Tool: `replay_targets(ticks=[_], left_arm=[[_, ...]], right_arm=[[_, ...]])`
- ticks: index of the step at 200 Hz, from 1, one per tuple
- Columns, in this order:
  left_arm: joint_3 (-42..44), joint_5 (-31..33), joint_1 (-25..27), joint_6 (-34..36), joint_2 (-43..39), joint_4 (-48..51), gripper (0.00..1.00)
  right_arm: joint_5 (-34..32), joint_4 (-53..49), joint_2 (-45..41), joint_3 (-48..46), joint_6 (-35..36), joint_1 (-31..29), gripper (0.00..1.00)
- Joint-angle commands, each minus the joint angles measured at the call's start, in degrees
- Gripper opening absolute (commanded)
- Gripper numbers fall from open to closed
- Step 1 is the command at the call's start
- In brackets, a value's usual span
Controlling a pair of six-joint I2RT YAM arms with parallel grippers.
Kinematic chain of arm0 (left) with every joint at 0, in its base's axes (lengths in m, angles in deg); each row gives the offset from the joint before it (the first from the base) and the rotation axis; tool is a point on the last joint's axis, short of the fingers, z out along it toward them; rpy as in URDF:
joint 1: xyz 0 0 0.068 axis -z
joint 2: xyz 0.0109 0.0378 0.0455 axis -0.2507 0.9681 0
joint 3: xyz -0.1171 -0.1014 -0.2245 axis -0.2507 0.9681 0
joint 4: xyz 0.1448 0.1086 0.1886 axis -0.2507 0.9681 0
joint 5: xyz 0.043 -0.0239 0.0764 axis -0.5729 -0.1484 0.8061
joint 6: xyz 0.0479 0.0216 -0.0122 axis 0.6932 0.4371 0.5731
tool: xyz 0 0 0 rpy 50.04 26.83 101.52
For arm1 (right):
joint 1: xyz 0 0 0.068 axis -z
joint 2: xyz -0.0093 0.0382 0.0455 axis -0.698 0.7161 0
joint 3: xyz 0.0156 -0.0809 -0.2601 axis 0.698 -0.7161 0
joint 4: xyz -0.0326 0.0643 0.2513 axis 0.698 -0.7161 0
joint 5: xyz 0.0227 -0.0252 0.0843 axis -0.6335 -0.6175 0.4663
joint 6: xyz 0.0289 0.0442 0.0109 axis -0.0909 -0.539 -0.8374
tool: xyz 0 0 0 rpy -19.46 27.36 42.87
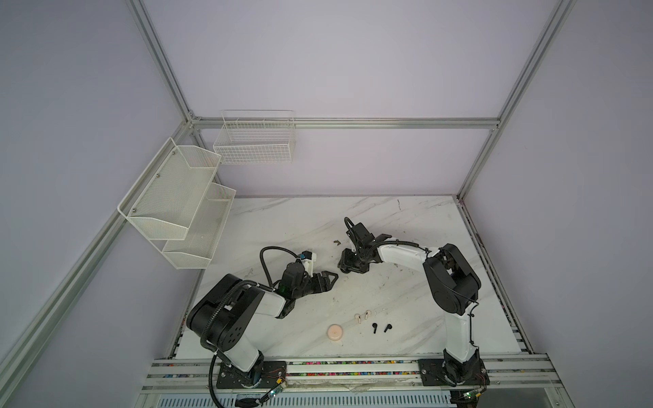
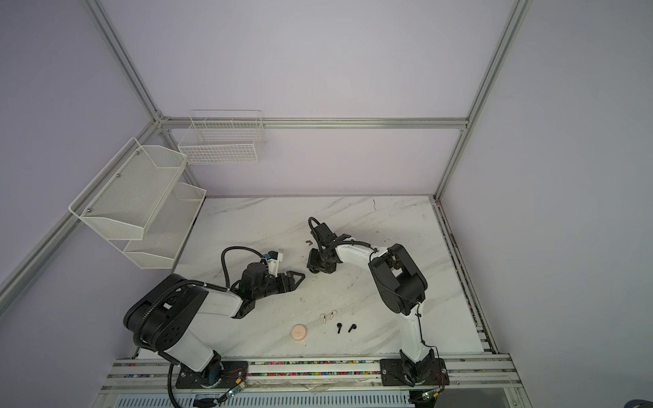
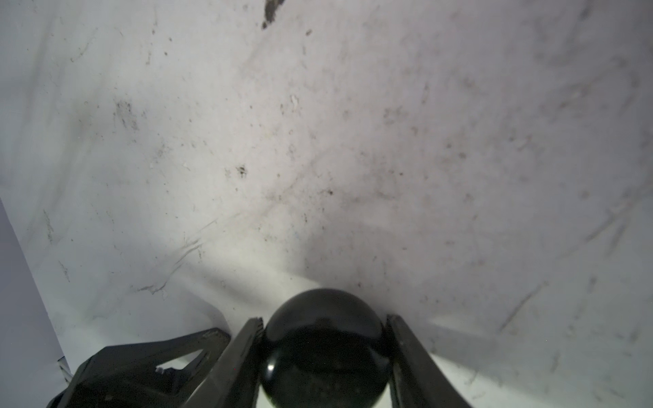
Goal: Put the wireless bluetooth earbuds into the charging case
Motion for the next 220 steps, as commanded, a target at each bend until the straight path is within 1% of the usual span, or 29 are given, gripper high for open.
replay_targets(ticks=[1,30,63,114,171,193,220], left_arm=[[1.09,2.08,0.26,-0.84,3.23,-10.54,0.75],[0.5,-0.56,0.92,-2.63,8.09,-18.46,0.72],[0.43,-0.48,1.67,-3.12,10.11,-21.9,0.7],[-0.63,3.95,2.62,-1.97,10.49,-22.5,0.67],[-3.54,5.7,2.99,-4.52,15.05,-27.85,0.62],[-2.52,7.55,3.12,-4.88,15.06,-31.71,0.61],[-2.72,9.37,3.76,-3.25,14.31,-31.81,0.59]], right_arm=[[2.72,2.07,-3.49,-1.21,-3.98,0.87,0.46],[3.42,3.02,-4.5,-1.84,-6.01,1.63,0.46],[4.45,4.5,-4.98,-2.32,-7.77,1.98,0.46],[6.23,6.91,-5.09,-2.91,-10.27,2.16,0.46],[7.82,9.86,-6.12,-4.28,-13.26,2.44,0.45],[8.24,11.03,-6.49,-5.06,-14.56,2.66,0.45],[8.98,12.21,-6.72,-5.76,-15.82,2.94,0.45]])
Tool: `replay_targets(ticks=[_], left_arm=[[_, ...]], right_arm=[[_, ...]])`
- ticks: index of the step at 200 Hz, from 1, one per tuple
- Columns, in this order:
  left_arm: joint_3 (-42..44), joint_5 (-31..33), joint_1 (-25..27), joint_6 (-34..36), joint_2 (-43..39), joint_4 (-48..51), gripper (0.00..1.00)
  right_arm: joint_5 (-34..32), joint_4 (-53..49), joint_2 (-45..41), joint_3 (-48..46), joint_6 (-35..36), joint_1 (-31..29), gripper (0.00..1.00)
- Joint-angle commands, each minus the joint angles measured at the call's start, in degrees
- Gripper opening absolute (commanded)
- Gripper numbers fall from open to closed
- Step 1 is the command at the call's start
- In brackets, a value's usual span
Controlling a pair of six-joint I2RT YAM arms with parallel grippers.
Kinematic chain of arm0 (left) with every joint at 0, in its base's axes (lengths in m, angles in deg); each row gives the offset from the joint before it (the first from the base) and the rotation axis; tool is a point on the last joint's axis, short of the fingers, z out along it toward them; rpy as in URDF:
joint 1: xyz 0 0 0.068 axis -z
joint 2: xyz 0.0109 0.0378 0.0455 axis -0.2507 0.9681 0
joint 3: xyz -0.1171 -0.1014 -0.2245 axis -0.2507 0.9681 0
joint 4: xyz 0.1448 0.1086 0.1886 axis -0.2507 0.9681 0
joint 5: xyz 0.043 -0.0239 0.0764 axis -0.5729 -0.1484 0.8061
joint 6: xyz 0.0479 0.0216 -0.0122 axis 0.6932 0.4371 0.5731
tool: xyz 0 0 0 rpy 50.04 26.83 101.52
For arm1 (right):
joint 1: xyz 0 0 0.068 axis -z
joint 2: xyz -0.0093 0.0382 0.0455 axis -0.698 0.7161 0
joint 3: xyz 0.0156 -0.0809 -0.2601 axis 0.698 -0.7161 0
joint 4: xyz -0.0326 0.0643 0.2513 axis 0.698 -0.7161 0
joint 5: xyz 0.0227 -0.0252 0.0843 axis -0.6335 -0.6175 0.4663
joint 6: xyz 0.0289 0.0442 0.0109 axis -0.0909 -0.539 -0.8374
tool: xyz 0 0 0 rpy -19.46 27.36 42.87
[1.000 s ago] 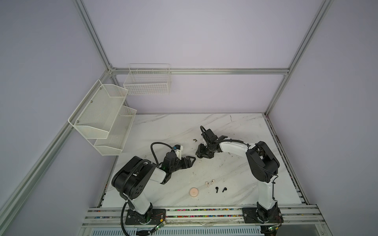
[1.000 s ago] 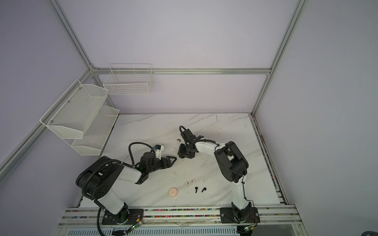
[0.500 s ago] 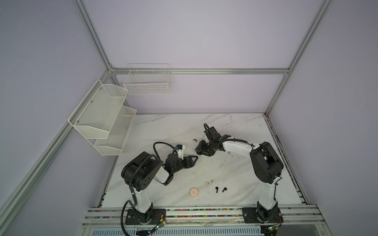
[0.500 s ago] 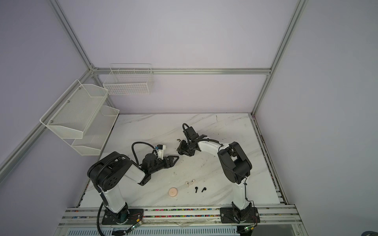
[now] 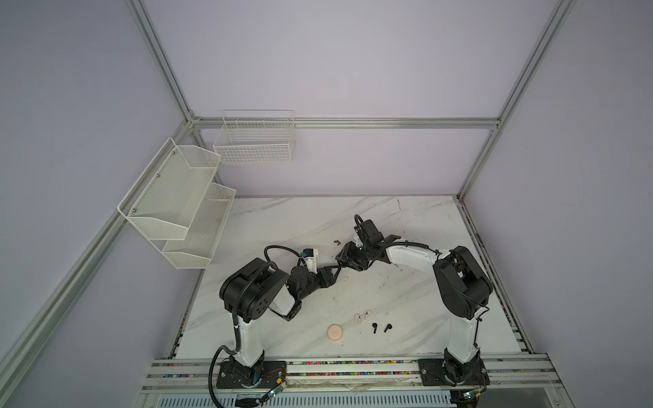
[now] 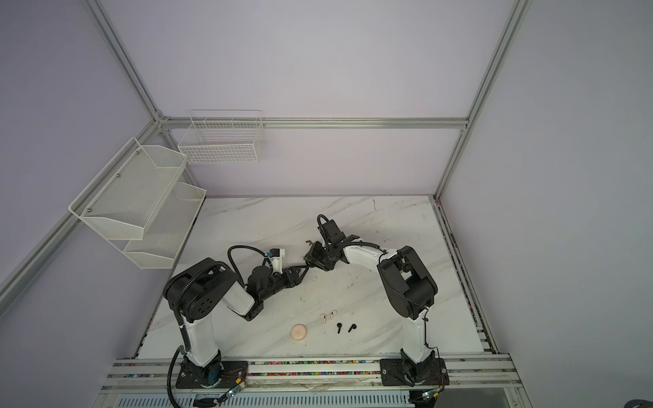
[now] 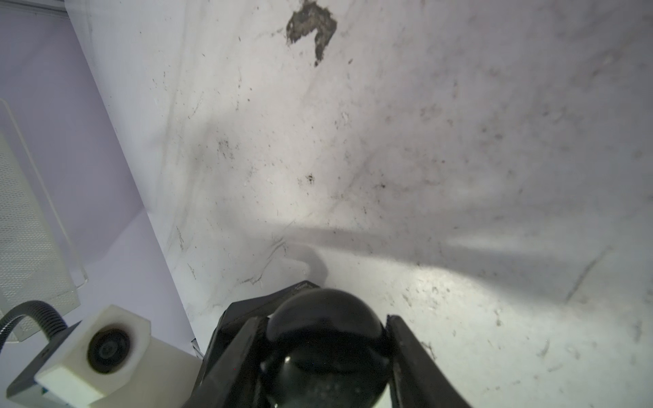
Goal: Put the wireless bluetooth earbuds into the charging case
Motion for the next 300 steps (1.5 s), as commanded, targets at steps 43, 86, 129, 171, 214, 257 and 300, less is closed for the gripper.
replay_targets(ticks=[43,86,129,171,214,257,300], left_arm=[[-3.29,3.36,2.24,3.16,-0.24,-4.9,0.57],[-2.94,5.71,4.09,5.92,-1.91,-4.99,0.58],[-5.01,8.17,4.17,5.76,-1.44,-4.9,0.55],[-6.47,7.96,4.19,4.46,-0.54,-4.9,0.5],[-7.02,7.02,4.17,3.69,0.25,-4.9,0.41],[-7.68,5.86,4.19,2.94,0.46,-4.86,0.33],[-7.81,5.37,4.19,2.72,-0.1,-4.9,0.29]], right_arm=[[2.74,4.38,-2.71,-2.12,-4.72,0.77,0.45],[3.03,5.37,-3.08,-2.89,-5.62,1.16,0.45],[3.84,6.79,-3.2,-3.66,-6.56,1.12,0.45],[3.91,7.05,-3.56,-3.9,-6.82,1.12,0.45],[4.45,8.02,-3.38,-3.97,-7.44,1.16,0.44],[4.18,8.24,-3.56,-4.01,-7.61,1.16,0.45],[3.99,8.57,-3.63,-4.0,-7.86,1.05,0.45]])
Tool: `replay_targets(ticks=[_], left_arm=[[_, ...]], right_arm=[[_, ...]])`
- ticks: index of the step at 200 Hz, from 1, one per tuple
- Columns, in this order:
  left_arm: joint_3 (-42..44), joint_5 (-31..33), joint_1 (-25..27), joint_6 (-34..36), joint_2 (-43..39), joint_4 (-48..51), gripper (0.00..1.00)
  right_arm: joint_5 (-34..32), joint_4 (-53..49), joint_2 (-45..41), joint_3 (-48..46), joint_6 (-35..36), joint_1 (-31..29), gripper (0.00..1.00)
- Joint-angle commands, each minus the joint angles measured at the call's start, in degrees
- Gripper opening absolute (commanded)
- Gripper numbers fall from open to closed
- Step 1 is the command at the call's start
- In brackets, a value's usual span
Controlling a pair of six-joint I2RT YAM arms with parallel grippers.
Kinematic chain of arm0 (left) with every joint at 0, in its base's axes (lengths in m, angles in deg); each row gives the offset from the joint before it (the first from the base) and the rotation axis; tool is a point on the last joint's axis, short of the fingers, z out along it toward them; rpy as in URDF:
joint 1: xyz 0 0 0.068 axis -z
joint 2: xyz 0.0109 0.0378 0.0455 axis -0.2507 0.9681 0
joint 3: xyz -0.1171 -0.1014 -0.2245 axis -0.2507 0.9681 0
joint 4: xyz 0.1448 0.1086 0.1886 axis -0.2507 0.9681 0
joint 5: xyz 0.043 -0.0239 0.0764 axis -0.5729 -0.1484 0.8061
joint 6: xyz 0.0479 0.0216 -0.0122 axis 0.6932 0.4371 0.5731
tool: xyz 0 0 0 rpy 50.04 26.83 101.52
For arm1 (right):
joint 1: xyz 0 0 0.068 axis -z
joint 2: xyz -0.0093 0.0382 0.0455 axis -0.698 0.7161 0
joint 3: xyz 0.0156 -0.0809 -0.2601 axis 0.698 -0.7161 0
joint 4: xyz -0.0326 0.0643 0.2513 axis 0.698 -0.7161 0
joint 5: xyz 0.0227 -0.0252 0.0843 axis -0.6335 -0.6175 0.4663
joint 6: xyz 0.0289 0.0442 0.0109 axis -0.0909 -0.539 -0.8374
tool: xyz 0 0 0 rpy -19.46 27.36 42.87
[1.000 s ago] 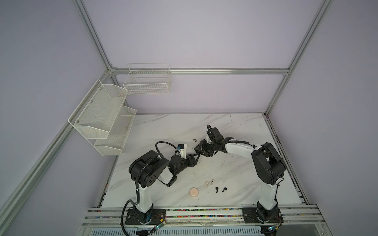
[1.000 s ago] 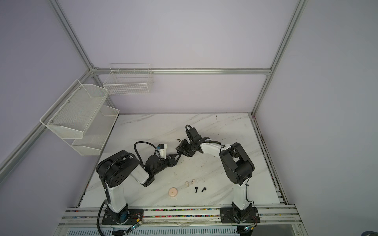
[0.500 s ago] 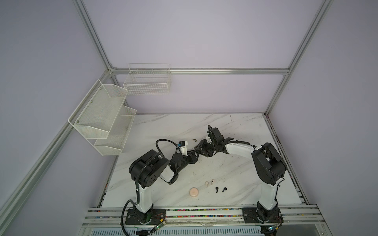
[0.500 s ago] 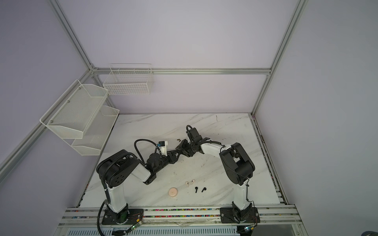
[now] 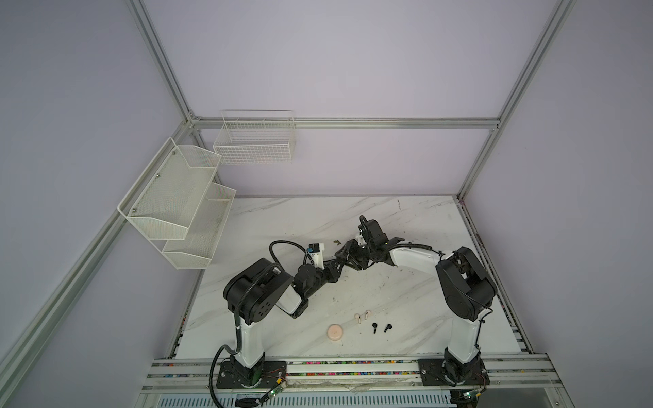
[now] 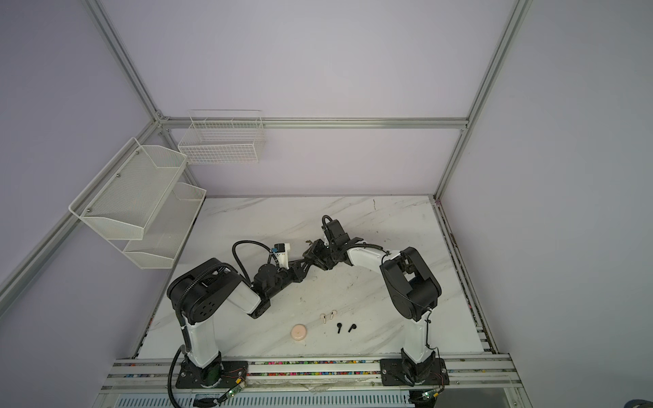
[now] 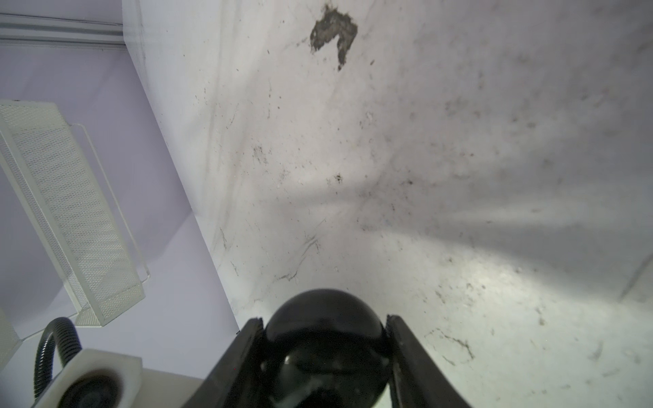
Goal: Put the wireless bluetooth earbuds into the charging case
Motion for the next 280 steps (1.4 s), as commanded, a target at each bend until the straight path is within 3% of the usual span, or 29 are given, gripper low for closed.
replay_targets(ticks=[1,78,150,181,202,233,280], left_arm=[[-3.77,-1.07,0.08,0.08,-0.36,-2.81,0.29],[-3.8,-1.37,0.0,-1.2,-1.15,-3.23,0.21],[-1.6,-3.5,-0.6,-1.18,-4.08,-4.63,0.18],[-0.13,-6.94,-1.82,-0.81,-5.55,-6.32,0.18],[0.52,-11.04,-3.3,-0.45,-7.43,-6.44,0.18],[0.87,-20.26,-6.15,-0.67,-10.94,-6.56,0.12],[0.07,-31.47,-8.42,-1.98,-15.34,-6.58,0.06]], right_arm=[[0.17,1.29,-2.13,-0.51,-1.47,0.17,0.45],[0.6,1.9,-2.88,-0.86,-1.6,0.22,0.48],[1.55,0.76,-6.79,-1.51,3.0,3.45,0.77],[4.58,0.14,-12.01,-1.96,11.16,7.28,0.79],[5.67,-2.31,-16.94,-2.01,20.89,9.93,0.78],[-3.27,-15.24,-23.41,0.36,40.39,10.32,0.76],[-0.9,-9.28,-37.86,-8.91,53.14,7.18,0.69]])
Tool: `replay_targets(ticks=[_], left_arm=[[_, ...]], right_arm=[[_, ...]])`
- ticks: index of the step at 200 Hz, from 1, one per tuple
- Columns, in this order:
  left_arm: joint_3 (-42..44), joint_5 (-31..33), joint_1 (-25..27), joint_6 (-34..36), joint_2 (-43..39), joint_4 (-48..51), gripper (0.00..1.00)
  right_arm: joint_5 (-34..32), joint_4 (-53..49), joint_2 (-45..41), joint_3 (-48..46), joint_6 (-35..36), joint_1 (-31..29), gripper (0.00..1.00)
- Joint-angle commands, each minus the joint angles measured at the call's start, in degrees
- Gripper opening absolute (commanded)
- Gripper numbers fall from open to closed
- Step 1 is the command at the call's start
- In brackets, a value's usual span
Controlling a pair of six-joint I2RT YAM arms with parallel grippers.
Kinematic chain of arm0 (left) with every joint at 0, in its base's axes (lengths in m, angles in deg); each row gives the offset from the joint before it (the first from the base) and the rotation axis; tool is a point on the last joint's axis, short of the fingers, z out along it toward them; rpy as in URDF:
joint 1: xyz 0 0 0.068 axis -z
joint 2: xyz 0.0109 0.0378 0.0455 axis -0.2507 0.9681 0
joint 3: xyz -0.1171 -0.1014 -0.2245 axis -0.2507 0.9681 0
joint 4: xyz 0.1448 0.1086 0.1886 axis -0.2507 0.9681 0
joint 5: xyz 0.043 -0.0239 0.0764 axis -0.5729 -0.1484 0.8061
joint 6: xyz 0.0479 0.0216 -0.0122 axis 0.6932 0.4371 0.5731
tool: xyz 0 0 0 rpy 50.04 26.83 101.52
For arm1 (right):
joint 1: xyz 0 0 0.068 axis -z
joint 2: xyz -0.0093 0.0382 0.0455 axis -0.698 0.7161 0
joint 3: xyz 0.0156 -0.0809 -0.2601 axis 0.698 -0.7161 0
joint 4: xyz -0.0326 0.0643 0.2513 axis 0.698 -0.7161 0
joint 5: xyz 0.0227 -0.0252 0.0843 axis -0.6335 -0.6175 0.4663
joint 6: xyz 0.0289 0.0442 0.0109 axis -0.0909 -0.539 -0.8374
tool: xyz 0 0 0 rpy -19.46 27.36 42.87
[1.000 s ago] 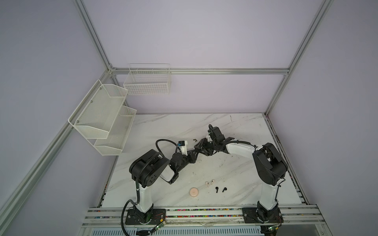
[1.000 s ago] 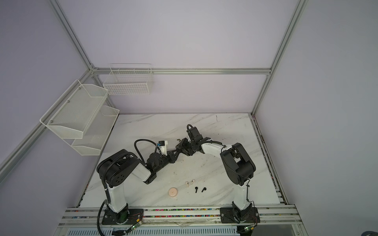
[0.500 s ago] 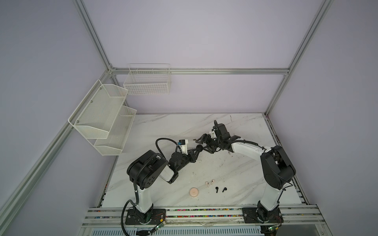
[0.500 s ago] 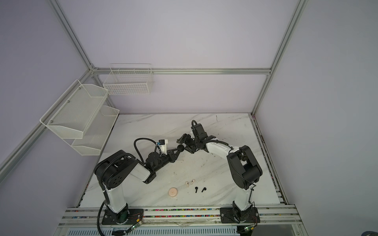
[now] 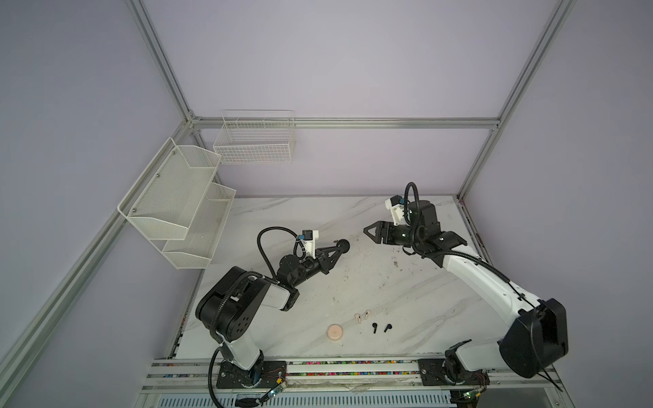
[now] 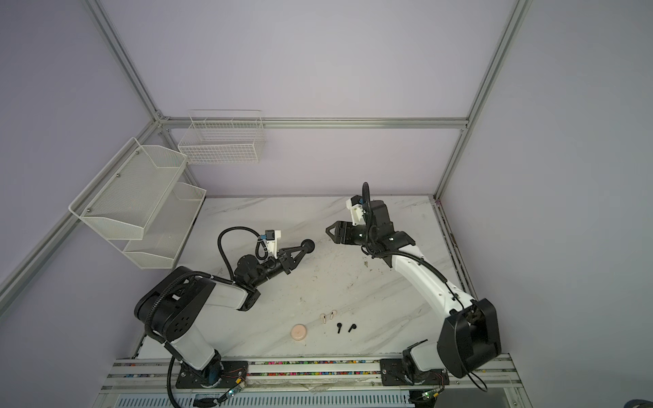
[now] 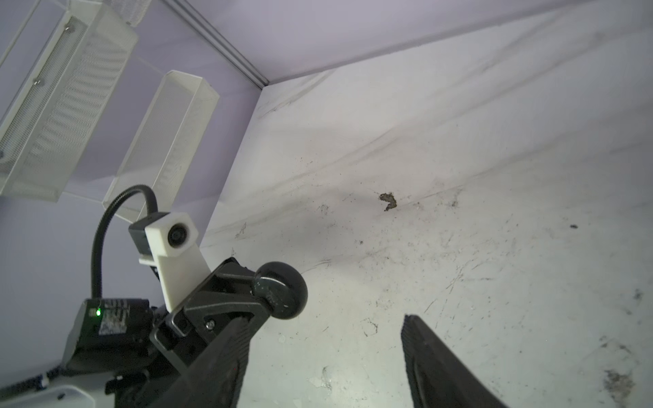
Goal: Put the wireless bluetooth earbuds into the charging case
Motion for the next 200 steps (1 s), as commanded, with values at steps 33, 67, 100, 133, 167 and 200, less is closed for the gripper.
replay_targets(ticks=[33,67,100,133,167,200], left_arm=[[0.42,-15.06,-0.88,-1.19,-3.79,-3.66,0.0],[1.27,-16.96,-0.88,-3.15,-4.59,-4.31,0.0],[1.75,-18.47,-0.88,-4.35,-4.97,-7.15,0.0],[1.79,-19.56,-0.88,-4.1,-5.45,-9.43,0.0],[3.07,-18.83,-0.88,-2.93,-8.51,-10.28,0.0],[3.86,-18.2,-0.88,-2.3,-10.74,-10.25,0.0]], right_arm=[[0.79,2.5,-12.02,-7.71,17.5,-4.68,0.68],[0.95,4.79,-12.8,-10.36,18.92,-8.52,0.68],[2.73,5.92,-11.14,-10.45,18.73,-8.87,0.67],[12.26,6.97,-11.66,-10.88,20.49,-8.87,0.66],[16.4,8.23,-13.27,-12.07,22.0,-6.96,0.66],[26.44,13.29,-8.81,-11.8,18.21,-4.39,0.62]])
